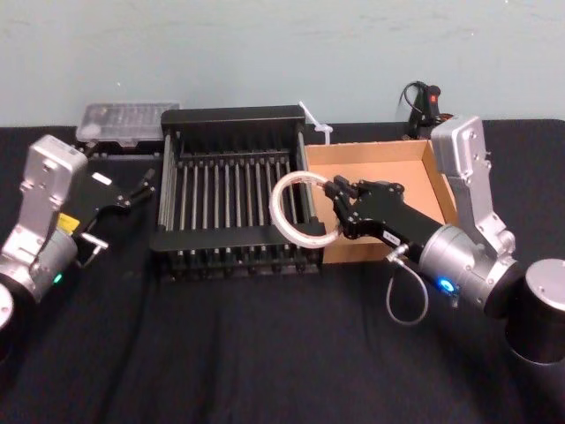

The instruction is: Pick up the white tape and place it into the black box , Pick up the silver tape and place it into the brown box.

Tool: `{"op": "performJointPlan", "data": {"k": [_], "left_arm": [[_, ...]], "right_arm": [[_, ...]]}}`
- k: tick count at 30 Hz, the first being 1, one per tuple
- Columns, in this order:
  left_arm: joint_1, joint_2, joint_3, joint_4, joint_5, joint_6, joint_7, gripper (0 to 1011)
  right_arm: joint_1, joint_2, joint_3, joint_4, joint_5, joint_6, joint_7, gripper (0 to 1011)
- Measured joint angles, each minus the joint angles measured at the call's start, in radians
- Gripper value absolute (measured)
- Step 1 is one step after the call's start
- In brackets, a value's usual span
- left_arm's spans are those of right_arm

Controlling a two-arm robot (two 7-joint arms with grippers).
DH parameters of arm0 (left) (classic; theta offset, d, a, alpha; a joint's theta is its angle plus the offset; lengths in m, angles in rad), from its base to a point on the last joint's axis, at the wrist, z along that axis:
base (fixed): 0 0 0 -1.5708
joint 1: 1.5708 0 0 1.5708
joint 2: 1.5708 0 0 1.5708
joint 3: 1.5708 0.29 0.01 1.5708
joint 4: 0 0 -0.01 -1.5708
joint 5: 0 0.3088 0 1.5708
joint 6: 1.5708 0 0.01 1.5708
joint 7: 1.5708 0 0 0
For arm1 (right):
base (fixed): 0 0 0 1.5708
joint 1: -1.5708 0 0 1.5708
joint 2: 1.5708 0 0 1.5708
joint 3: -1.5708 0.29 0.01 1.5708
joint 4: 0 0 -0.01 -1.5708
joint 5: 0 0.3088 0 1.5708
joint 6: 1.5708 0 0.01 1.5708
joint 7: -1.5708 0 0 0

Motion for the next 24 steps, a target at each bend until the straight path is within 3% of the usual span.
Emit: {"op": "performJointPlan", "data": {"k": [24], "left_arm": [[0.000, 0.000, 0.000, 0.000, 0.000, 0.000, 0.000, 1001]], "right_arm": [[0.154, -0.088, -0.035, 0.157, -0.052, 0.015, 0.007, 93]]}}
